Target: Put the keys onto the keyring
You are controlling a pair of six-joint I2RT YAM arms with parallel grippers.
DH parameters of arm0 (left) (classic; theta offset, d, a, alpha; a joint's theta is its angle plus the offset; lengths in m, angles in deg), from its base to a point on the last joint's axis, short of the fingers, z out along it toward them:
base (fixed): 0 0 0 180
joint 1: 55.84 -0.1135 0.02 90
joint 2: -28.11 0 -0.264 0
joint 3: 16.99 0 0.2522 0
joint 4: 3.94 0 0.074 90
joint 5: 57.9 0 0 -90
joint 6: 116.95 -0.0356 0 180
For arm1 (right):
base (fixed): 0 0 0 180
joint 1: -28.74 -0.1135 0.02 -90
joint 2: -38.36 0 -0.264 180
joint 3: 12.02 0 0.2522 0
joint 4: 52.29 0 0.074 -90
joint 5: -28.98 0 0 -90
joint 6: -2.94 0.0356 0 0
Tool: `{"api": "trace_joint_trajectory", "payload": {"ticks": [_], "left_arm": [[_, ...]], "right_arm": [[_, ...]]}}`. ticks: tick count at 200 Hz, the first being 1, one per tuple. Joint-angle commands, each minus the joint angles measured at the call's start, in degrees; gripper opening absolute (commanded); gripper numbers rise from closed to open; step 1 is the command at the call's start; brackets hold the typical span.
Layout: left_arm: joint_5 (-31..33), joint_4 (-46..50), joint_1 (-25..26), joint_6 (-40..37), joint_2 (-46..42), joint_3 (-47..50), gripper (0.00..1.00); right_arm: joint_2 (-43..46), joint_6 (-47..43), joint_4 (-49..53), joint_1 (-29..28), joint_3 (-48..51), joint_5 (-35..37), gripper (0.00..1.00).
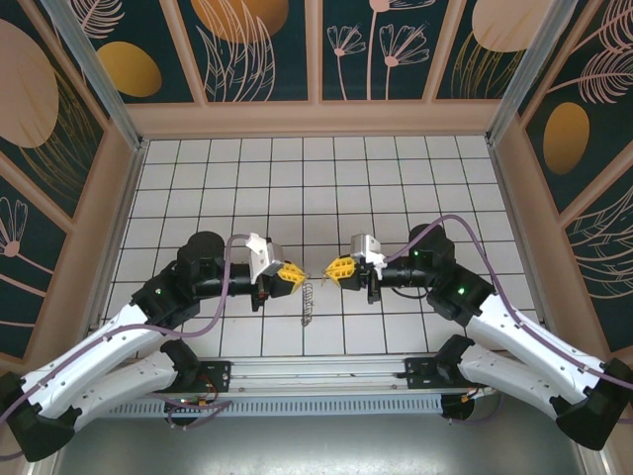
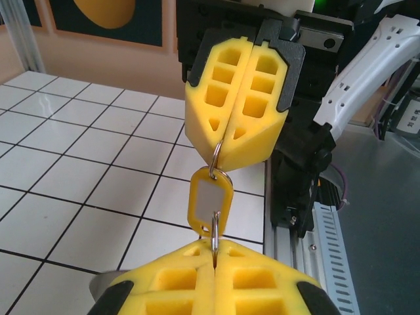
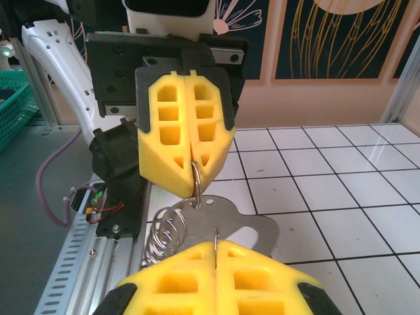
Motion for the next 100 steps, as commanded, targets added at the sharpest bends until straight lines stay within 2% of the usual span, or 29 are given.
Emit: {"api": "trace_joint_trajectory", "payload": {"ticks": [1, 100], "left_arm": [[-2.55, -0.99, 0.25, -2.02, -0.05, -1.4, 0.0], [-1.84, -0.21, 0.22, -2.52, 0.52, -1.19, 0.0]], "right_arm": [[-0.55, 0.07, -0.91, -1.07, -0.43, -2.2, 0.0], [-5.33, 0.82, -4.73, -2.47, -1.12, -4.12, 0.0]]}}
